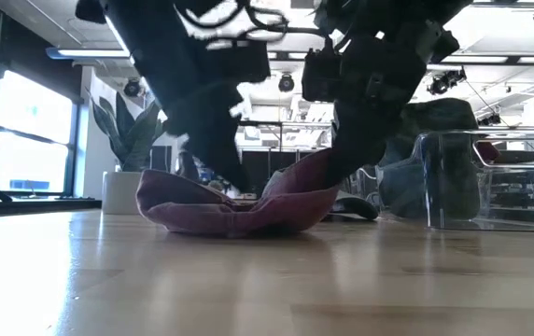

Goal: Pick & Place hat
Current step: Put the red cap into the top transparent bin

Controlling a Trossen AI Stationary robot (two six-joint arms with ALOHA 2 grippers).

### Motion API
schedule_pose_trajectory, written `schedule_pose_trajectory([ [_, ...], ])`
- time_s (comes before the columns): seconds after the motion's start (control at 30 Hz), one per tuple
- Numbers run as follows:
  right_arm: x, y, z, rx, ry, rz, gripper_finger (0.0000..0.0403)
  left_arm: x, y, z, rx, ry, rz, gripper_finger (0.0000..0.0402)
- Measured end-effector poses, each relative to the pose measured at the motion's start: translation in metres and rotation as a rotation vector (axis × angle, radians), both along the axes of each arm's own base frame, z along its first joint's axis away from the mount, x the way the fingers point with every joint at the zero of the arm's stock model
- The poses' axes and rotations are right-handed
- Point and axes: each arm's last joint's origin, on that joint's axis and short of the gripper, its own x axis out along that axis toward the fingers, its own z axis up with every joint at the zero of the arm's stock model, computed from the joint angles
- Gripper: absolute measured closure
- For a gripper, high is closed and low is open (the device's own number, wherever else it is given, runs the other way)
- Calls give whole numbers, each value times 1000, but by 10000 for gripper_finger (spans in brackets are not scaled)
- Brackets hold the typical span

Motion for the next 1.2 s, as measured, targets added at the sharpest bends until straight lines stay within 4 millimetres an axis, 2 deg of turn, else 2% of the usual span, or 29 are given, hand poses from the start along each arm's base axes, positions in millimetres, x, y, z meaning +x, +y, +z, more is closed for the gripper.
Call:
schedule_pose_trajectory([
  [0.13,0,0,0,0,-1,0,378,7,-2,3,50,-110,9,291],
  [0.4,0,0,0,6,-2,9,378,28,4,-29,71,-169,-25,291],
  [0.63,-5,1,-3,-19,51,86,307,33,6,-35,85,-181,-49,291],
  [0.77,-14,-2,6,-60,82,60,261,34,5,-33,97,-188,-55,291],
  [0.97,-33,-1,40,-213,25,-86,238,20,-3,-4,130,-187,-63,291],
  [1.1,-46,7,61,-331,-74,-145,238,-2,-7,18,213,-125,-28,291],
  [1.2,-52,13,70,-365,-120,-160,237,-25,-5,35,197,-61,27,291],
])
